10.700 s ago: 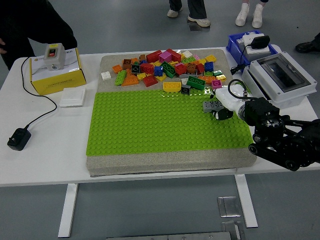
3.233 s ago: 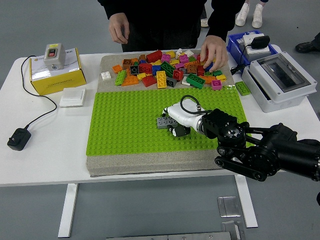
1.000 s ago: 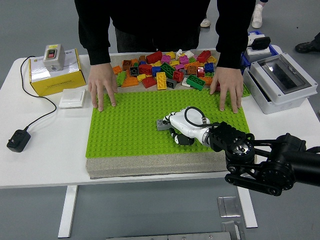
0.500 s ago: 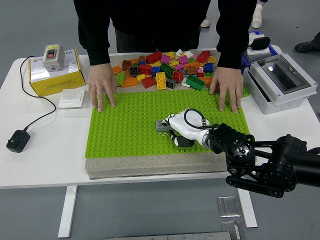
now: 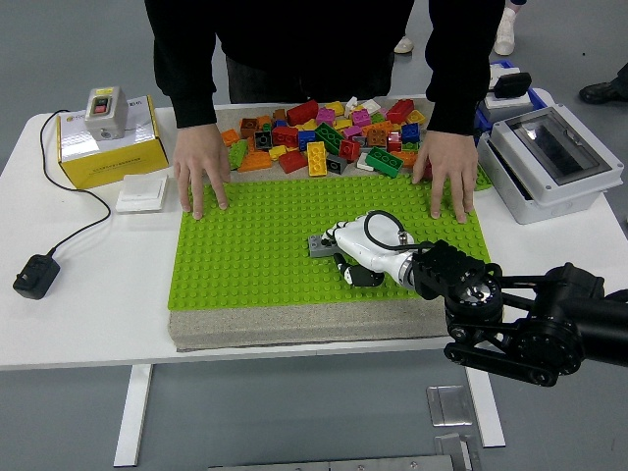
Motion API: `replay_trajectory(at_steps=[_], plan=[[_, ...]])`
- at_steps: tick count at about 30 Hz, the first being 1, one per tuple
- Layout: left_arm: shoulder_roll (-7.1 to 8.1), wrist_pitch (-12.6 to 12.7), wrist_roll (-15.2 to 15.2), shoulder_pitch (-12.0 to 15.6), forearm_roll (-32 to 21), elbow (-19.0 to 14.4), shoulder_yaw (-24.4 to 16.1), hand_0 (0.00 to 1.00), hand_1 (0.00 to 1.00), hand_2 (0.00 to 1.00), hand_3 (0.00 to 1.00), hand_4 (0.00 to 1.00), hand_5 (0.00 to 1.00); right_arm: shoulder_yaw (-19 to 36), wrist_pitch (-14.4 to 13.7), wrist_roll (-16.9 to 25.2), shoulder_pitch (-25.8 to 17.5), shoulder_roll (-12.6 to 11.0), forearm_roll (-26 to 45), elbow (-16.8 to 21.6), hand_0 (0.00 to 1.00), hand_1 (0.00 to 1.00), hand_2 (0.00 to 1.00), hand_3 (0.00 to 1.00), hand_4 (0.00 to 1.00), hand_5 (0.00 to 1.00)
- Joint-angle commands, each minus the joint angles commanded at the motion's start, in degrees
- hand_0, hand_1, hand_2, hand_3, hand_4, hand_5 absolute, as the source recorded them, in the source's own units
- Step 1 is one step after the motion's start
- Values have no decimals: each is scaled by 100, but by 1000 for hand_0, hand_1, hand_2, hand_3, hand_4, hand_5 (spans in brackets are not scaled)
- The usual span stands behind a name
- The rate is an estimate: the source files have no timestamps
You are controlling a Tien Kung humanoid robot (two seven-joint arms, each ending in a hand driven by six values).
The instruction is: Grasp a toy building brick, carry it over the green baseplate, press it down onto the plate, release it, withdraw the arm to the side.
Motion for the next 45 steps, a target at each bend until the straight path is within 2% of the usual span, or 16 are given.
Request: replay_trajectory(at_steps=[21, 33, 45], plan=[[-4, 1, -2, -13, -7, 0, -3, 750, 694, 651, 699, 388, 472, -2, 64, -74, -57, -33, -45, 112, 88, 200, 773, 733, 259, 341], [1, 6, 4, -11, 13, 0, -25, 750, 694, 651, 699, 388, 472, 266, -61, -15, -13, -113, -29, 340, 85, 199, 770, 729, 265, 348], [3, 5, 8, -20, 18, 0, -14, 750, 694, 651, 699, 388, 472, 36, -52, 17, 113, 81, 139, 71, 83, 199, 774, 730, 271, 353]])
